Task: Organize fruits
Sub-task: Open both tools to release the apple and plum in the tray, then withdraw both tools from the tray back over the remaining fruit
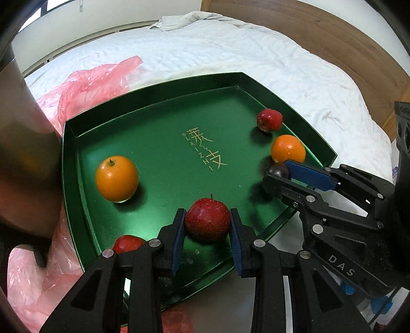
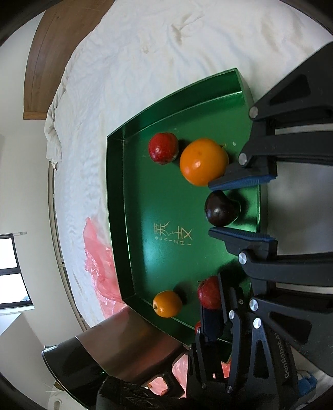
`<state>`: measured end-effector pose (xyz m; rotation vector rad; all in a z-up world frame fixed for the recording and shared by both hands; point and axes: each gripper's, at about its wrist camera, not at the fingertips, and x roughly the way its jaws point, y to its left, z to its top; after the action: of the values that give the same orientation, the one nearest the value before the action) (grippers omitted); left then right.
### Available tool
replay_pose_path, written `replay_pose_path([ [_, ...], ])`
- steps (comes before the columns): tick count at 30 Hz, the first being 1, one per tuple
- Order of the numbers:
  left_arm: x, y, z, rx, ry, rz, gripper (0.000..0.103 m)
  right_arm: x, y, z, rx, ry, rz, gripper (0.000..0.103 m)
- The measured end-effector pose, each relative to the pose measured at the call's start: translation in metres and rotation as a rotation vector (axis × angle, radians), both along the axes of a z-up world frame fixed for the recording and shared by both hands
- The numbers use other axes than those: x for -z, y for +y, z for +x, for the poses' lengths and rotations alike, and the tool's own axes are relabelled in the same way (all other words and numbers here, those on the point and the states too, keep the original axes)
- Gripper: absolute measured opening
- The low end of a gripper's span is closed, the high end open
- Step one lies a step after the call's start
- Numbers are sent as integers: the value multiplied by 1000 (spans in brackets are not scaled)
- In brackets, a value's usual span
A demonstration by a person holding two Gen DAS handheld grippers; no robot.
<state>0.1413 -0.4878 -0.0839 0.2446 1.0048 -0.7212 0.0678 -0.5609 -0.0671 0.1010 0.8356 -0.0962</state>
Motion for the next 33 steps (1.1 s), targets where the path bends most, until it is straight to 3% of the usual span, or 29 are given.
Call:
replay_pose_path([
  [6,-2,4,1,-43,-12,19,28,1,4,6,-1,32,-25,51],
  [10,-9,9,-1,-69,-44,24,40,-2,6,4,5,27,-33,83],
  [16,-27,17,-8,-81,-88,18,47,-9,6,0,21,12,-17,96],
  [24,-50,29,-28,-79,-125,-3,49,-30,12,-13,34,-25,-18,103],
  [33,-78,67,-66,-133,-177,-28,56,-56,39,-40,3,-67,-41,103],
])
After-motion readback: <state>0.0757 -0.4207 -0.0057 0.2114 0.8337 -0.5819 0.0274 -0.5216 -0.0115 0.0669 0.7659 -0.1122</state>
